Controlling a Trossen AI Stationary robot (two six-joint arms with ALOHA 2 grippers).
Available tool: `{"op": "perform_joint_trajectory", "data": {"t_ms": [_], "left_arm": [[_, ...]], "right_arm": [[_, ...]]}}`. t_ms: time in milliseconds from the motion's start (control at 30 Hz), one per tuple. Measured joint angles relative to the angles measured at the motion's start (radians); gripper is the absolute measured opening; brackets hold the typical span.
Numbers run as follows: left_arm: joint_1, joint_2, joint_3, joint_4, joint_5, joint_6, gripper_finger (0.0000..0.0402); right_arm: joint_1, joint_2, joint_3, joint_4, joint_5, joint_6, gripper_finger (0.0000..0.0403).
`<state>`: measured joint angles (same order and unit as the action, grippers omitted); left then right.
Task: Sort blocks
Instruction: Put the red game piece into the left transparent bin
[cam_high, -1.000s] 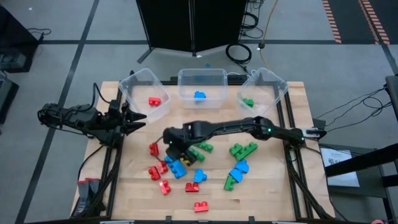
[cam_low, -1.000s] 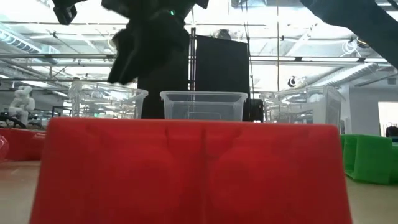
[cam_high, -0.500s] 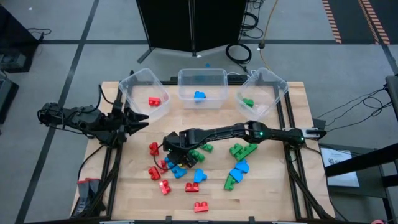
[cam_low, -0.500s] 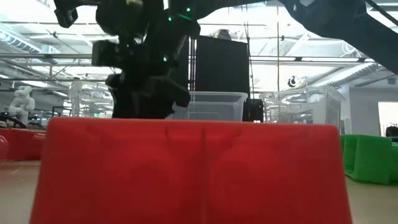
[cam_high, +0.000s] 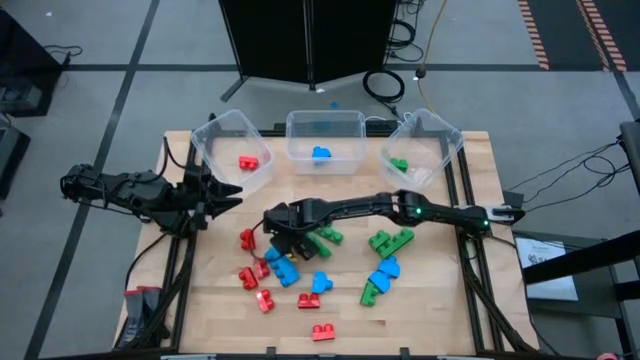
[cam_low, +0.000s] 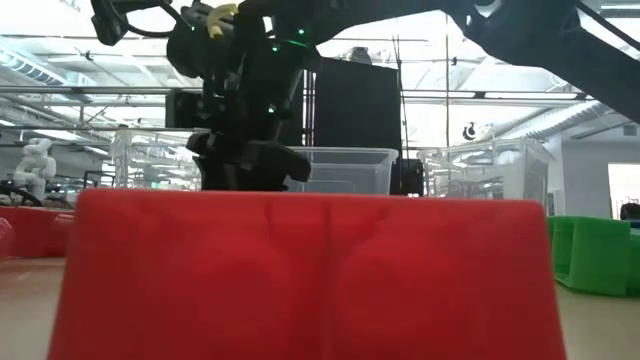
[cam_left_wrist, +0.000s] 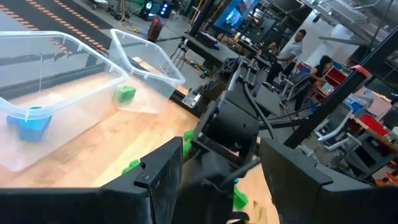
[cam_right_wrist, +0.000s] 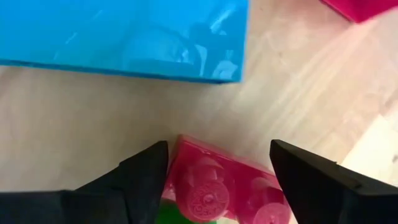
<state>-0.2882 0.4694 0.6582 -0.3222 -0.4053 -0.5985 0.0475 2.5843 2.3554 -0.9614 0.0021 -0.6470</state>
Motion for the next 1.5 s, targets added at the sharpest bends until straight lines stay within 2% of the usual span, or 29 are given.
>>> {"op": "perform_joint_trajectory", "data": {"t_ms": [200,333,600,733,800,867,1200,1367,1500], "left_arm": [[0.0,0.0,0.0,-0.001,0.0,0.001,0.0209],[0.0,0.0,0.0,-0.001,-0.004,0.001,0.0209],[0.0,0.0,0.0,-0.001,-0.019,0.001,0.0209],[0.0,0.0,0.0,-0.001,-0.019,0.001,0.0209],[0.0,0.0,0.0,-0.001,-0.02,0.0,0.0209],[0.0,0.0,0.0,-0.001,-0.02,0.0,0.0209],[0.0,0.003,0.0,-0.001,-0.029,0.001,0.0209],[0.0,0.003,0.0,0.0,-0.03,0.0,0.0209],[0.0,0.004,0.0,-0.001,-0.03,0.0,0.0209]], "right_arm": [[-0.015,0.0,0.001,-0.037,0.004,0.045,0.0262],[-0.014,0.0,0.001,-0.031,0.004,0.055,0.0216],[-0.013,-0.002,0.001,-0.027,0.001,0.083,0.0082],[-0.013,-0.002,0.002,-0.022,0.0,0.085,0.0082],[-0.013,-0.005,0.002,-0.015,0.003,0.078,0.0066],[-0.013,-0.017,0.001,-0.023,0.001,0.058,0.0077],[-0.013,-0.149,0.002,-0.01,0.013,-0.103,0.0195],[-0.013,-0.148,0.002,-0.016,0.101,-0.199,0.0244],[-0.015,-0.127,0.0,-0.003,0.104,-0.224,0.0268]]}}
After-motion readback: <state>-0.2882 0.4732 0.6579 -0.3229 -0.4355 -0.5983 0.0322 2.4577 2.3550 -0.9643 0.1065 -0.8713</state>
